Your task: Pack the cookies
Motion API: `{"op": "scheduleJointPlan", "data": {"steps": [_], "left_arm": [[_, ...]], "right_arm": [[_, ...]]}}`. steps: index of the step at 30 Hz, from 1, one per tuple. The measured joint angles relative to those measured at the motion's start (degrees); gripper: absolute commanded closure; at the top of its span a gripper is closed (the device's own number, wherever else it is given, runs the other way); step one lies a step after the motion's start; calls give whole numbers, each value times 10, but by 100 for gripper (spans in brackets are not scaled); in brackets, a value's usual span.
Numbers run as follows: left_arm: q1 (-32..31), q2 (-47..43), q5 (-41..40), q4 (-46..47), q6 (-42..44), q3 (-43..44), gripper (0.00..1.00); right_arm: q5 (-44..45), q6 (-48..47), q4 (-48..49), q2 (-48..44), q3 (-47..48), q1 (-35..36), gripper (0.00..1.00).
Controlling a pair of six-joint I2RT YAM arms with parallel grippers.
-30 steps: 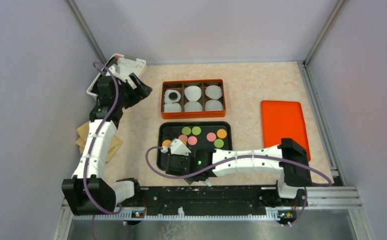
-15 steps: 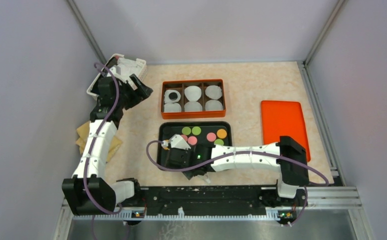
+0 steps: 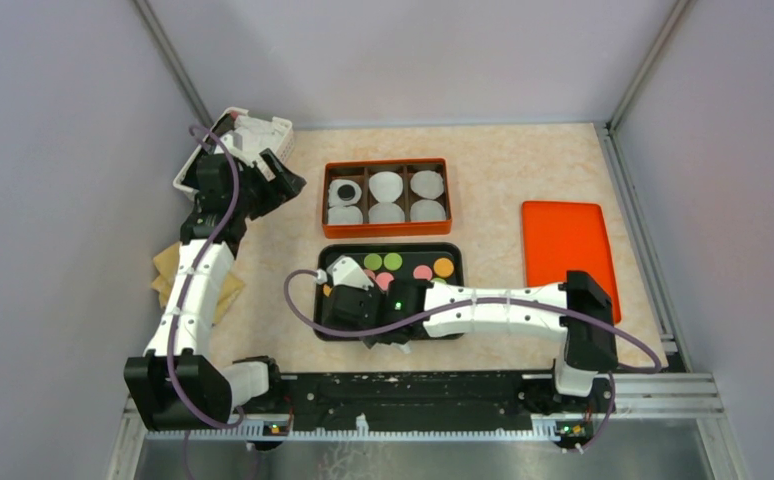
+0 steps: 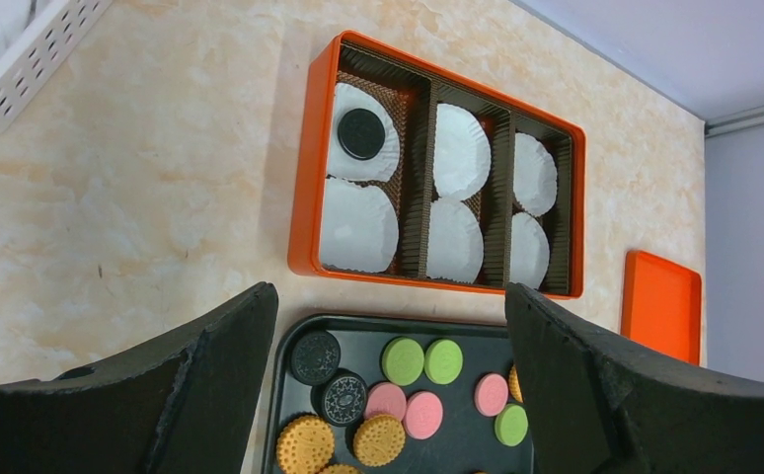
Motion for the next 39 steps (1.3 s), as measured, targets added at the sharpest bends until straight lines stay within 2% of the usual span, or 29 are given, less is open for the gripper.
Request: {"op": "scheduleJointPlan", "data": {"steps": [9,17,21,26,39], "left_arm": [[1,0,-1,0,3,0,8],[3,1,-9,0,5,0,8],[4,9,-13,0,6,0,8],[4,27,-16,-1,8,4,9],[6,39,-21,-1,10,13,9]], "right_arm": [[36,-21,-4,0,32,-10,100],[51,-73,11,-2,64,-115,100],[52,-102,23,3,97,-140,100],[38,-140,61,49,148,-163,100],[-13,-188,104,166,174,-232,100]]}}
